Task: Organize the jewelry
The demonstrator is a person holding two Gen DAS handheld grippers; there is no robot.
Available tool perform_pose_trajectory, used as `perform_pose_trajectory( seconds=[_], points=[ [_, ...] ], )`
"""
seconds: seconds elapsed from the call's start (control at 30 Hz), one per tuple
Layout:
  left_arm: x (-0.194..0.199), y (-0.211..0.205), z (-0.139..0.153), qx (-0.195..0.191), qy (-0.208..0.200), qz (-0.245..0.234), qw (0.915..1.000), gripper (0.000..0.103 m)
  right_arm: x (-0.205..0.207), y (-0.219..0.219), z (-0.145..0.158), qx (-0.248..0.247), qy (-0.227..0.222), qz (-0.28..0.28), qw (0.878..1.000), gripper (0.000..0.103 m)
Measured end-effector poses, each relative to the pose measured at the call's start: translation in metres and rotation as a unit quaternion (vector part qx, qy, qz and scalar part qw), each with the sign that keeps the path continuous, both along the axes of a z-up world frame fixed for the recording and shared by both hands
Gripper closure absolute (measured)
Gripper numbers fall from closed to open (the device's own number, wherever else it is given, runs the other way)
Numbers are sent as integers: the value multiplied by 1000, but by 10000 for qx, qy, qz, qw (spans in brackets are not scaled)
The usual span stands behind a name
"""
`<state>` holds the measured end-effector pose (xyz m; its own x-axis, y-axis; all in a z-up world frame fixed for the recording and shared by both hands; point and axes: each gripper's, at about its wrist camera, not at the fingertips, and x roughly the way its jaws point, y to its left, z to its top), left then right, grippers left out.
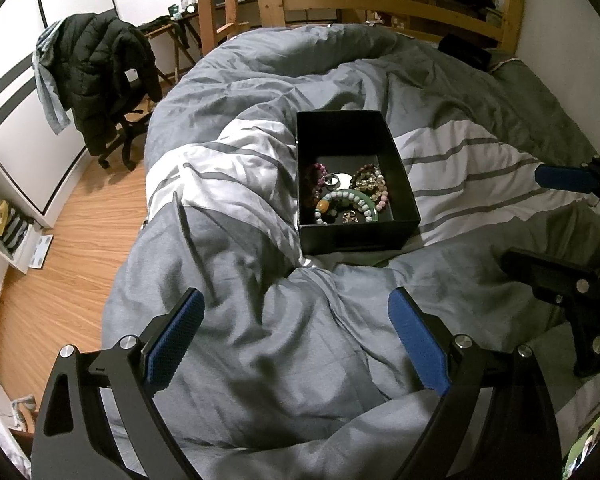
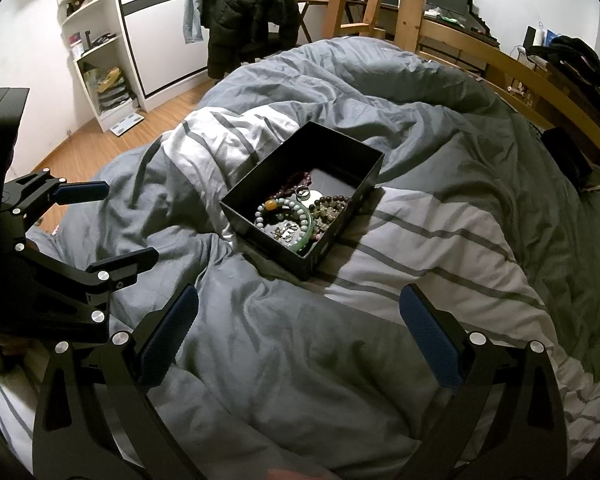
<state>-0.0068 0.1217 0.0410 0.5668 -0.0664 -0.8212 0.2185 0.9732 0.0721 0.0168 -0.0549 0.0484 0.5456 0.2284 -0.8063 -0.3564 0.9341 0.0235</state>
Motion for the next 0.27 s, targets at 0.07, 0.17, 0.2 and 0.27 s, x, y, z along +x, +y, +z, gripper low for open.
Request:
perform_pose_trajectory(
  seconds=[0.07, 0.17, 0.2, 0.27],
  points=[
    [0, 1, -1, -2, 10, -4, 10000, 11, 0, 0, 0, 3, 1, -3, 10000, 4],
    [-2, 3, -2, -1, 20, -16, 10000, 11, 0, 0, 0, 2, 3, 0, 10000, 4],
    [-2, 5, -2, -4, 22, -18, 10000, 11, 0, 0, 0, -1, 3, -5, 10000, 4],
    [-2, 2, -2, 3, 19, -15, 10000, 11, 0, 0, 0, 1, -2, -1, 10000, 4]
  ],
)
